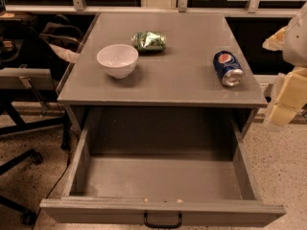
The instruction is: Close top drawer
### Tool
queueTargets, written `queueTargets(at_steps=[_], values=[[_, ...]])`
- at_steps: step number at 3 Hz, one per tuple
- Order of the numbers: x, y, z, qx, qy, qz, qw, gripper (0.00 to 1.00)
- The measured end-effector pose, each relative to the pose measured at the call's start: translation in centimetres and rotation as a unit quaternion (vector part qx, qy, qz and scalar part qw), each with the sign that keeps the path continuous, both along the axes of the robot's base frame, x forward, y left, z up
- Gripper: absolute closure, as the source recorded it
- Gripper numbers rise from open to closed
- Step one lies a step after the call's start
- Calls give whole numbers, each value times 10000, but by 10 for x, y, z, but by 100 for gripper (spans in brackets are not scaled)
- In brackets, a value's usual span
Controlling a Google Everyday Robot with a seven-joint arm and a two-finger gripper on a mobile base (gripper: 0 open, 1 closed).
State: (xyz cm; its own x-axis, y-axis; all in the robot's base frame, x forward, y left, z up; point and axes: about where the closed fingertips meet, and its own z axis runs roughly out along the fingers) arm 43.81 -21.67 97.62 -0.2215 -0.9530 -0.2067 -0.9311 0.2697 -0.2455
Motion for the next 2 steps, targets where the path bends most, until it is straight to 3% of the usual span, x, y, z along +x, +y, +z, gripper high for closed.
queueTargets(at_steps=[2], values=[[-1,0,1,102,-86,-7,9999,0]])
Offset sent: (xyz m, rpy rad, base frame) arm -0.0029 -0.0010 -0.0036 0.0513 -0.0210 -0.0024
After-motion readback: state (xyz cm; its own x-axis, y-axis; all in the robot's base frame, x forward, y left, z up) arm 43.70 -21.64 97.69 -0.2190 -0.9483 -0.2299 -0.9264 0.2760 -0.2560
